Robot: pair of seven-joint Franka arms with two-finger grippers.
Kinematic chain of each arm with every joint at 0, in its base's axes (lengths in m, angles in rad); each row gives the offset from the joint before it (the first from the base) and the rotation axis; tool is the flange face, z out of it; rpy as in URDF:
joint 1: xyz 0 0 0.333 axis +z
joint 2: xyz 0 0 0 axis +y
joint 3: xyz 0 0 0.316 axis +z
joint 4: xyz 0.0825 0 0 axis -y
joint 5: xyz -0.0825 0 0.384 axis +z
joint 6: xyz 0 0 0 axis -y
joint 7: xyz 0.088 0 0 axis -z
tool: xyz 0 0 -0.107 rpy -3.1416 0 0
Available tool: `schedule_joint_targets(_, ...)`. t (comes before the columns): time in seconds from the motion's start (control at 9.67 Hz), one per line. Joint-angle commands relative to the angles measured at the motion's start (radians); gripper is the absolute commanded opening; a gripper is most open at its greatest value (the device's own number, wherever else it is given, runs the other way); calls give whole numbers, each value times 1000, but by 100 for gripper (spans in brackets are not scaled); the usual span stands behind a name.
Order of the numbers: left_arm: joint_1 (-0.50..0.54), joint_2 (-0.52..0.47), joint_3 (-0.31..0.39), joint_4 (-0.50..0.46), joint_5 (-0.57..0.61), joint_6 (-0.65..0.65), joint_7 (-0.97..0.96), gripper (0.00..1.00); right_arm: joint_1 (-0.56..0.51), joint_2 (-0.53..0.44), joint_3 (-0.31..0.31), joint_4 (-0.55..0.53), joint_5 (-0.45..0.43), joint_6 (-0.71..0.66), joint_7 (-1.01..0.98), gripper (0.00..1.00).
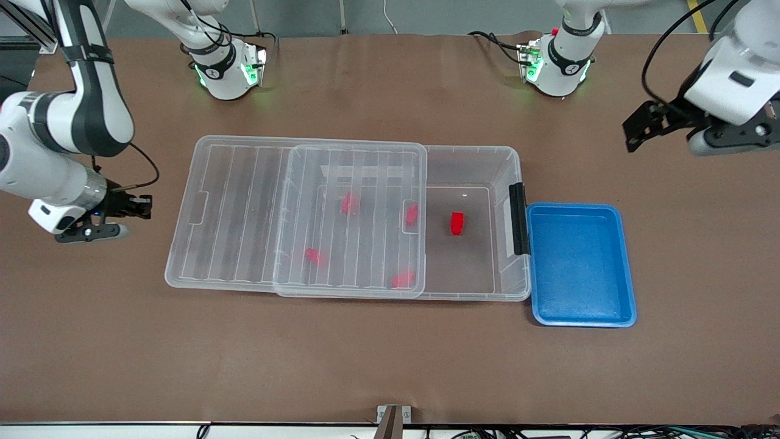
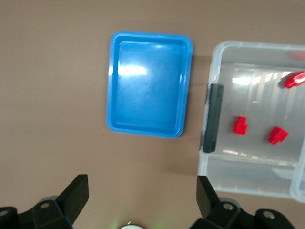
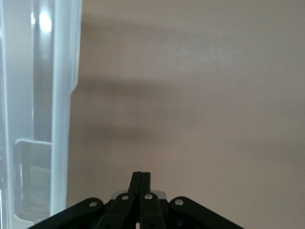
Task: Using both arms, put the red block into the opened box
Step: 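Push the clear lid back over the box with the right gripper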
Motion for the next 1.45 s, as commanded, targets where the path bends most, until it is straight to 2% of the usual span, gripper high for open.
schedule_joint_targets(0.0, -41, -64, 98, -104, -26, -8, 72, 100, 20, -22, 7, -57, 70, 15, -20, 0)
schedule_joint_targets(0.21, -34, -92, 123, -128, -38, -8, 127, 100, 31, -4, 11, -61, 96, 16, -18, 0)
schedule_joint_targets(0.62, -26, -89, 116, -127, -59, -6, 124, 100, 51, 11, 37, -44, 217, 7, -8, 0)
schedule_joint_targets(0.93, -28, -80, 111, -116, -76, 1, 130, 100, 68, 33, 62, -27, 260, 7, 27, 0)
schedule_joint_targets(1.34, -31, -66, 111, -118, -64, 7, 129, 100, 89, 85, 166, 51, 262, 9, 195, 0)
